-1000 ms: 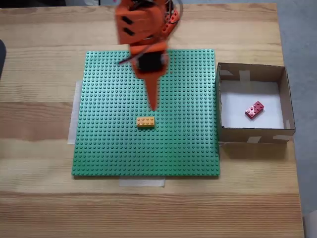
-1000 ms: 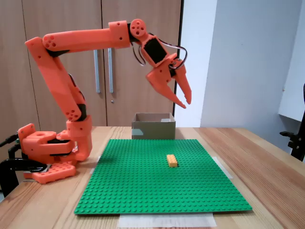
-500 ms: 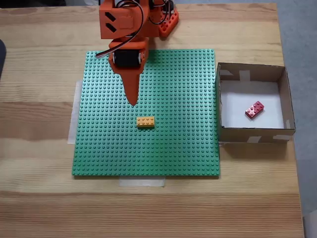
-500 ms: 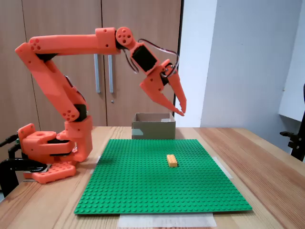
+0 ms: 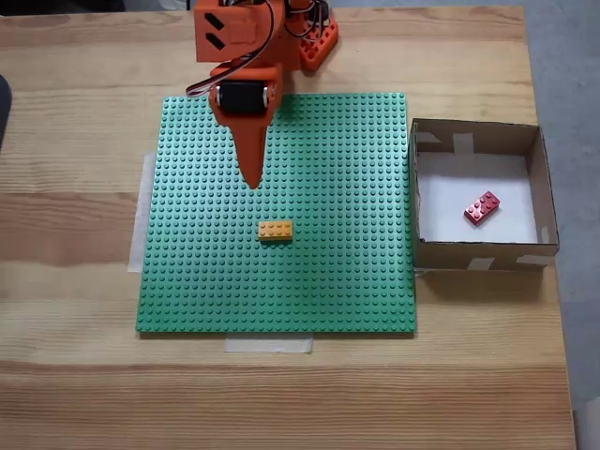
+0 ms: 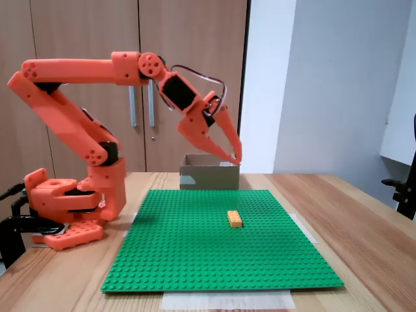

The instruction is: Pick the red lego block and put it in the box.

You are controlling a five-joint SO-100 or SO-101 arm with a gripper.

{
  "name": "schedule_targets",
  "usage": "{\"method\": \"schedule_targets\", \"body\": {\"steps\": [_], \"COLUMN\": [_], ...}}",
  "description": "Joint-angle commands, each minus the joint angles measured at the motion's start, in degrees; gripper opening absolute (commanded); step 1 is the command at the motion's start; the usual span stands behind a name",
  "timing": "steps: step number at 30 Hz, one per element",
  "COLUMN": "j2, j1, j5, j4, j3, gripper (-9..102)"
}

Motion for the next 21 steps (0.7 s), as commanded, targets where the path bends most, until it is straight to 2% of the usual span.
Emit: {"method": "schedule_targets", "body": {"steps": [1,8,13,21], "j2": [4.7,14.3,28.4,45.0], "j1": [-0.4,-0.4,-0.8,-0.2], "j5": [-0.5,0.4,1.4,0.3], "j4": [-0.8,-1.9,-3.6,-1.7], "j3": [2.5,12.1,24.1,37.5], "gripper": [-1,-1,-1,-1]}}
